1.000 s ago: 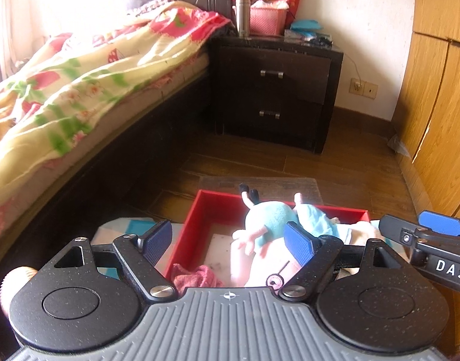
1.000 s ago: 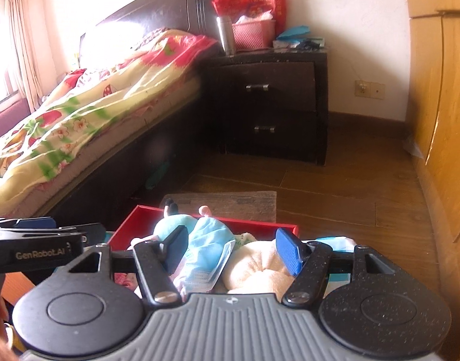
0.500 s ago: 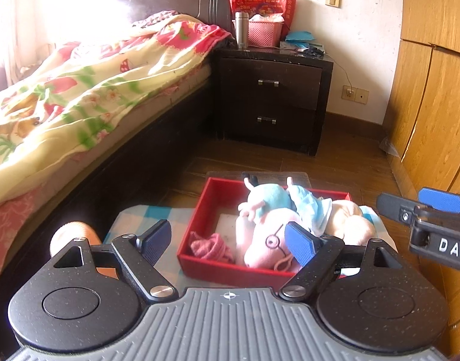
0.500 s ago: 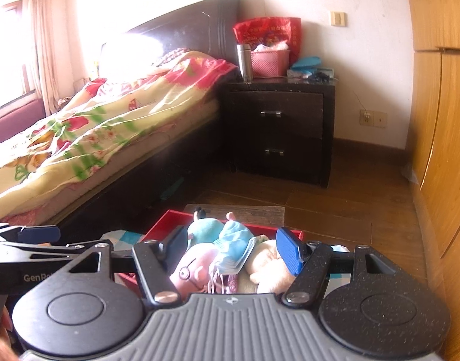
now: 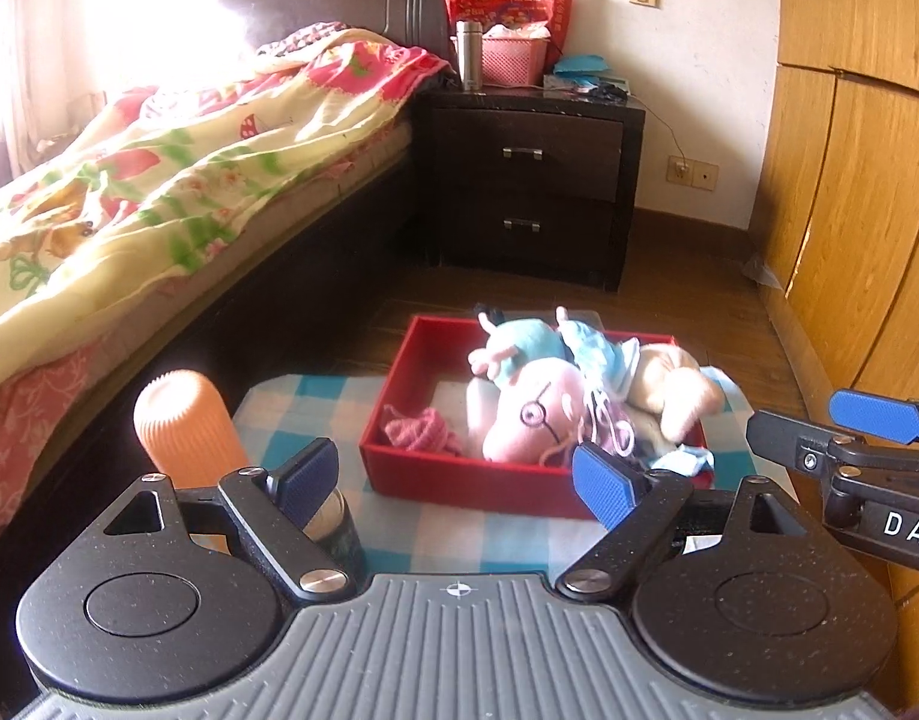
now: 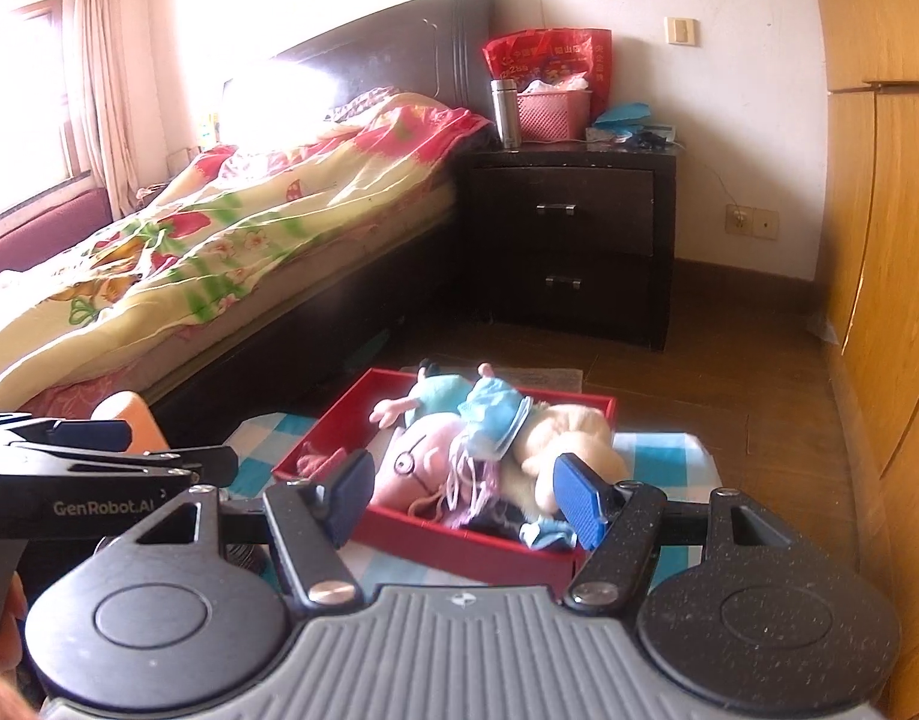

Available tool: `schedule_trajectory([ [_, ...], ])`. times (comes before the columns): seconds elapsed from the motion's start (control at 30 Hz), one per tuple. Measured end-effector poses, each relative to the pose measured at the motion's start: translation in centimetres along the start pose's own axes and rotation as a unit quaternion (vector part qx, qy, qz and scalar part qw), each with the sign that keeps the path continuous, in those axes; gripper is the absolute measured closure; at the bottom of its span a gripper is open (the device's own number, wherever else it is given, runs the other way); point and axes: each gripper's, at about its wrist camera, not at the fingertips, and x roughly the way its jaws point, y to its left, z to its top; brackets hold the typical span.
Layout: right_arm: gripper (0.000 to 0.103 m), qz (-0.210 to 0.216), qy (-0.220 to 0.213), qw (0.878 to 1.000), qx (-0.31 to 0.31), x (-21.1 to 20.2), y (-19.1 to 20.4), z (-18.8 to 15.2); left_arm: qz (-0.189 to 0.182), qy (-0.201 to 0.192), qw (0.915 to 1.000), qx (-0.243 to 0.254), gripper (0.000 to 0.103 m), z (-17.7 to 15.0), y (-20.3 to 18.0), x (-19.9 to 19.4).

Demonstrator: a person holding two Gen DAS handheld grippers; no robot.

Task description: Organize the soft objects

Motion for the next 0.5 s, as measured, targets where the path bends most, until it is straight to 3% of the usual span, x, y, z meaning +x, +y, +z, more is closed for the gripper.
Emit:
schedule_trajectory([
  [0.5, 0.056, 0.003, 0.009, 1.000, -0.001, -2.8, 0.0, -2.7, -0.021, 0.017, 0.9996, 0.006, 0.019, -3.2, -0.8, -1.8],
])
